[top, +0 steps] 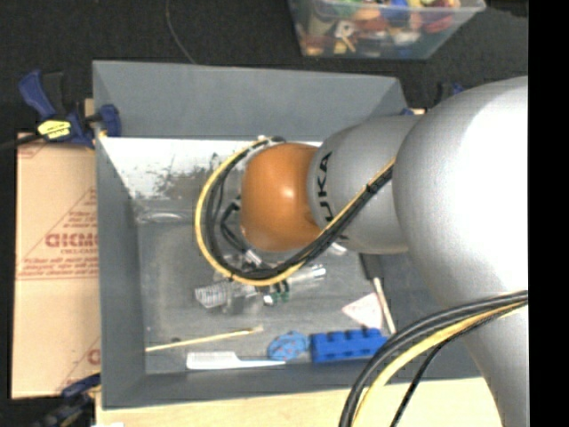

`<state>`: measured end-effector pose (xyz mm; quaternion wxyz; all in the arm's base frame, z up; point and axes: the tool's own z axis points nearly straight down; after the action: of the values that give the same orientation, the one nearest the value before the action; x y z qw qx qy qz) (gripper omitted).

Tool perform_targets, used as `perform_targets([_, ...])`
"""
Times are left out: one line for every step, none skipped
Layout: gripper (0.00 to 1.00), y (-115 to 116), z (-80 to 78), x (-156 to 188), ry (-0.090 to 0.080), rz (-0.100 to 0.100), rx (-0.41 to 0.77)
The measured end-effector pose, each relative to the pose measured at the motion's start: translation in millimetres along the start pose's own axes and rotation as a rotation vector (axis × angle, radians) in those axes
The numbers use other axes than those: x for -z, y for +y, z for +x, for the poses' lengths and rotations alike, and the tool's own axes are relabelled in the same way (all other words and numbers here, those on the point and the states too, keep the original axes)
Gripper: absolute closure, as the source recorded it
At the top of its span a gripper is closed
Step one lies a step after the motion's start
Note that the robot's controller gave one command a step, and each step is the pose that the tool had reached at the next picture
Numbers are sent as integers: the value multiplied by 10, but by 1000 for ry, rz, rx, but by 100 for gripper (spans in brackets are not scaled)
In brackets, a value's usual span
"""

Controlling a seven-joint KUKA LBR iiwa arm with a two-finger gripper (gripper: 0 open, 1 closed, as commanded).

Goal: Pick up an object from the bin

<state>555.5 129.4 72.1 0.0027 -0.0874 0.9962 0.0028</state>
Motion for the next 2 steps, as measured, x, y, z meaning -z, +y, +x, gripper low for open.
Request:
perform_targets([100, 0, 0, 0, 0, 0, -1])
perform_targets([100, -1, -2, 25, -2, -1, -1])
